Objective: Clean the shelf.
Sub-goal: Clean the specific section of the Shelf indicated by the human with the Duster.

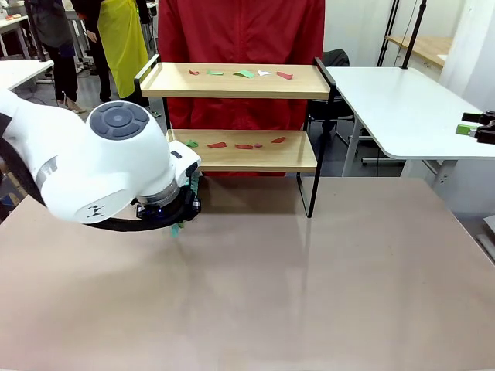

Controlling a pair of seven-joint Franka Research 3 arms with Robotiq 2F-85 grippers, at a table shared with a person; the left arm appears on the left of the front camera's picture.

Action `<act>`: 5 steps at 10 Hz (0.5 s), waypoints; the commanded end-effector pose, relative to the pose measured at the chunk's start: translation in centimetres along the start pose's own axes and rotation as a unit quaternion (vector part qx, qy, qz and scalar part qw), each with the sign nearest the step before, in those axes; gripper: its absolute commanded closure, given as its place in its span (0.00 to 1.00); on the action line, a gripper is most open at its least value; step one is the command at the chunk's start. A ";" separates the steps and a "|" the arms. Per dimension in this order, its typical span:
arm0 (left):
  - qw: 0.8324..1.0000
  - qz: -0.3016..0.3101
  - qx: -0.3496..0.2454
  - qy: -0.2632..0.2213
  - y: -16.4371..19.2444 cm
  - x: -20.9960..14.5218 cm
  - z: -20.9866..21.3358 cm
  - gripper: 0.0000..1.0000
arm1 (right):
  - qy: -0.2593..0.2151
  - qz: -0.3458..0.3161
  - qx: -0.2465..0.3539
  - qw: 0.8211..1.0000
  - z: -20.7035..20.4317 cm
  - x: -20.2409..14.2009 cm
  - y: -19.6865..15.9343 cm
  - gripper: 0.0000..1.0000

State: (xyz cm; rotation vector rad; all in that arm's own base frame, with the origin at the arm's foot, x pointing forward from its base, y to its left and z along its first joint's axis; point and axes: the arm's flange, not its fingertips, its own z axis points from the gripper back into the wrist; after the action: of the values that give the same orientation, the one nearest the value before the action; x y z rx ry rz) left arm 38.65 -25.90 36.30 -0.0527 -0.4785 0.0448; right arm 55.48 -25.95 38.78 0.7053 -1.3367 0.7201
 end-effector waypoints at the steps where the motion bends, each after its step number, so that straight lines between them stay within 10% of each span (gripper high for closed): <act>1: 1.000 -0.019 -0.019 -0.010 1.5 -0.2 0.8 0.87 | 0.000 0.001 0.000 1.000 -0.1 0.2 0.1 0.00; 5: 0.986 -0.107 -0.124 0.011 4.7 0.5 1.5 0.87 | 0.000 0.001 0.000 1.000 -0.1 0.2 0.1 0.00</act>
State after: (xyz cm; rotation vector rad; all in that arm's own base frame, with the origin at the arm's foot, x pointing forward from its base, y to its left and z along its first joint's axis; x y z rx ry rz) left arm 38.47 -24.31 35.60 -0.1608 -0.5192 -0.1302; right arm 55.48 -25.96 38.79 0.7052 -1.3368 0.7201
